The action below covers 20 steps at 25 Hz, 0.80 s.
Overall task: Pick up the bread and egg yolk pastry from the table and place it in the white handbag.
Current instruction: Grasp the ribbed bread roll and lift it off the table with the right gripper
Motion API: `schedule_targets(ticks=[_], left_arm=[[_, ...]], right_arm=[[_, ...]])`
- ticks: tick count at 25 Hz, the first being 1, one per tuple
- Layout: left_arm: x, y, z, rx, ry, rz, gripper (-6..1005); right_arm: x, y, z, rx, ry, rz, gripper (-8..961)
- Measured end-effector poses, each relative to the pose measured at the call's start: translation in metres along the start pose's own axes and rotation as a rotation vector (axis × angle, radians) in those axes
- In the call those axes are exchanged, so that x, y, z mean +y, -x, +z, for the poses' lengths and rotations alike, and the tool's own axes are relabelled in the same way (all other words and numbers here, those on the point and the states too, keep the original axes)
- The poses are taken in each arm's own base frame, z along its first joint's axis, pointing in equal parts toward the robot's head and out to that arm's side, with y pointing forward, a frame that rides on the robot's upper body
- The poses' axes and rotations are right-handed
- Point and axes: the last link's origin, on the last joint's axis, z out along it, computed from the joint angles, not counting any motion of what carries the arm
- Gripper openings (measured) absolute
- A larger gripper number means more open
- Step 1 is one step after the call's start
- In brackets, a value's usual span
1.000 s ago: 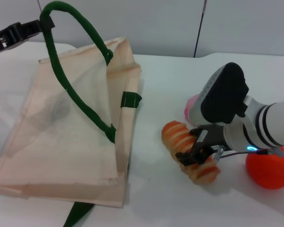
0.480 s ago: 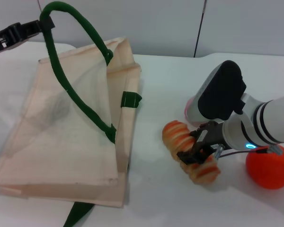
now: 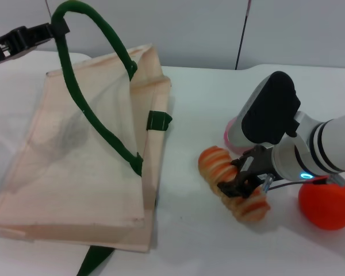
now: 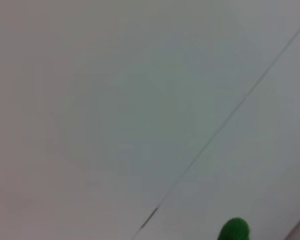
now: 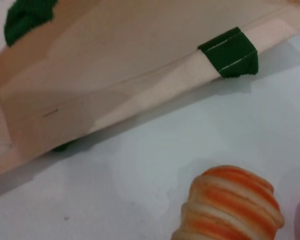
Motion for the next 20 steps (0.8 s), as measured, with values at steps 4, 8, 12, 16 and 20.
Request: schedule_targets(ticks=[4,8,12,16,20], left_arm=[[0.007,-0.004,-0.003,0.014,0.048,-0.002,120],[0.012,-0.006,-0.006,0.028,0.085,-0.006,120],[0.016,-0.007,-0.01,0.039,0.112,-0.006,119],[0.022,-0.01,-0.012,0.049,0.159,-0.001,119],[0.03,-0.017,-0.011,0.068,0.212,0.011,119]], right_arm=[[-0.002,0.001,-0.006,-0.025,-0.006,-0.011,583],[-0.011,-0.006,-0.02,-0.058,-0.013,0.0,551],[-0.015,-0.006,-0.036,-0.094,-0.028,0.007,512],[-0.016,0.002,-0.052,-0.148,-0.039,-0.022,476],[-0.01,0.034,-0.055,-0.21,-0.002,-0.115,443]])
